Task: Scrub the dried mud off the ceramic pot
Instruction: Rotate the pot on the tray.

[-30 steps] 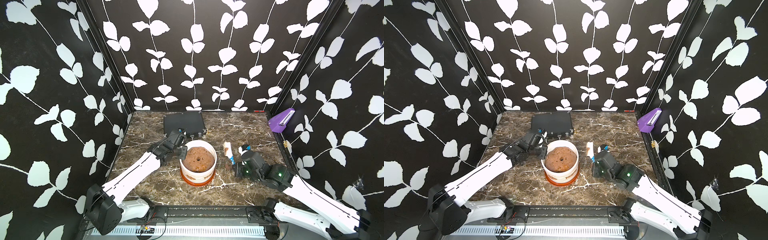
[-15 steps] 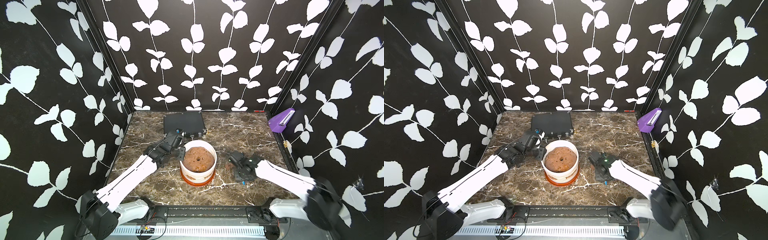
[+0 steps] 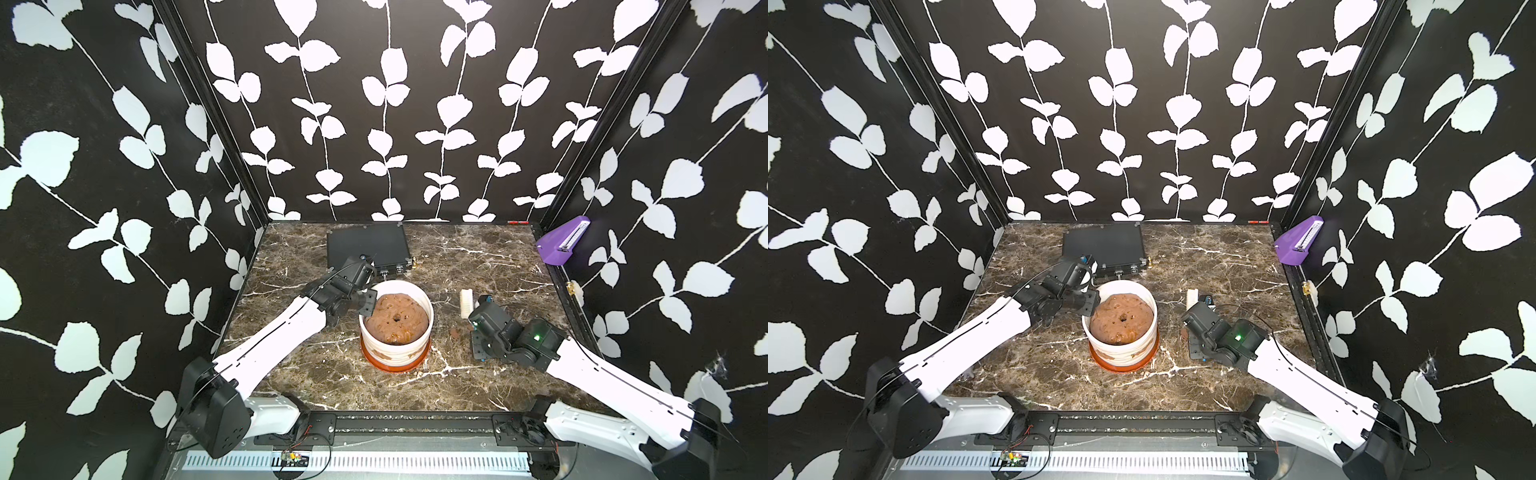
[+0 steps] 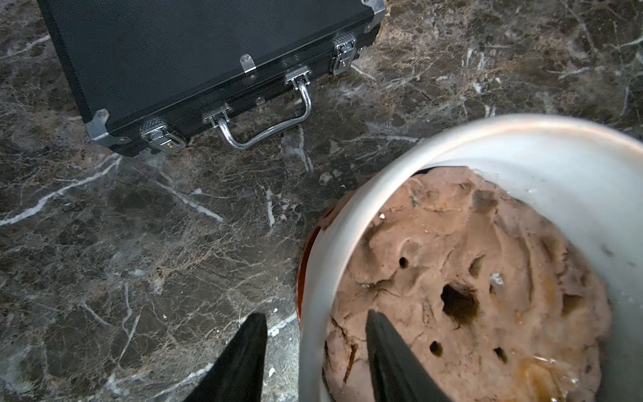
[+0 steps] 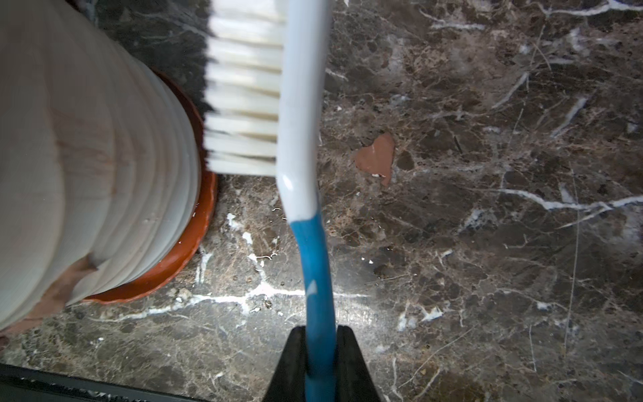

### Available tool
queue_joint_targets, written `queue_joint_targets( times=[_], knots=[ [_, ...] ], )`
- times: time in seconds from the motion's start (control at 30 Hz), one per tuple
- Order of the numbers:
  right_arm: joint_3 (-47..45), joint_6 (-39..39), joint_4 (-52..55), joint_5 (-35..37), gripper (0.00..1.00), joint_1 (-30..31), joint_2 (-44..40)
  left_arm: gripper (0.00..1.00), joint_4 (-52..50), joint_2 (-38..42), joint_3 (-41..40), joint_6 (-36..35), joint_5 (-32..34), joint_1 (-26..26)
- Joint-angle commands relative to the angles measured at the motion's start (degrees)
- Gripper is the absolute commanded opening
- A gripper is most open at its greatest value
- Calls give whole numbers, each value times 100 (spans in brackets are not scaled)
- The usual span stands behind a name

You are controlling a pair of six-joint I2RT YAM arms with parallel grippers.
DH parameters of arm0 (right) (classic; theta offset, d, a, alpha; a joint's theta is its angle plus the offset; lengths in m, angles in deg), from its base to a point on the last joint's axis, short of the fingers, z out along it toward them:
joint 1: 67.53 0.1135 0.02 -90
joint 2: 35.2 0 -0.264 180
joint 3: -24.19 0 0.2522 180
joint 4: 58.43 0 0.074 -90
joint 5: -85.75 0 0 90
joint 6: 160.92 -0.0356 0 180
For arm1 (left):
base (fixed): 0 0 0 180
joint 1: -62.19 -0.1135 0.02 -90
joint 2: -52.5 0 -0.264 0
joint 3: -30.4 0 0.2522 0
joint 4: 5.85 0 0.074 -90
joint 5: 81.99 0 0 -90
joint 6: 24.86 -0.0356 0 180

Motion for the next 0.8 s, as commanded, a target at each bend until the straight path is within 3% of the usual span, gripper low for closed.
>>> queue_joint_targets(
  times=[0.0, 0.27, 0.5, 0.77],
  knots=[
    [17, -154, -263, -69, 0, 120, 3, 48, 189, -181, 338, -94, -140, -50],
    [-254, -611, -483, 137, 0, 564, 84, 24, 197, -632, 761, -89, -212, -88],
    [-286, -771, -725, 57, 0, 801, 210, 2, -16, -477, 629, -164, 56, -84],
    [-306, -910, -1002, -124, 0, 900, 332, 0, -187, -108, 359, -10, 244, -95]
  ],
)
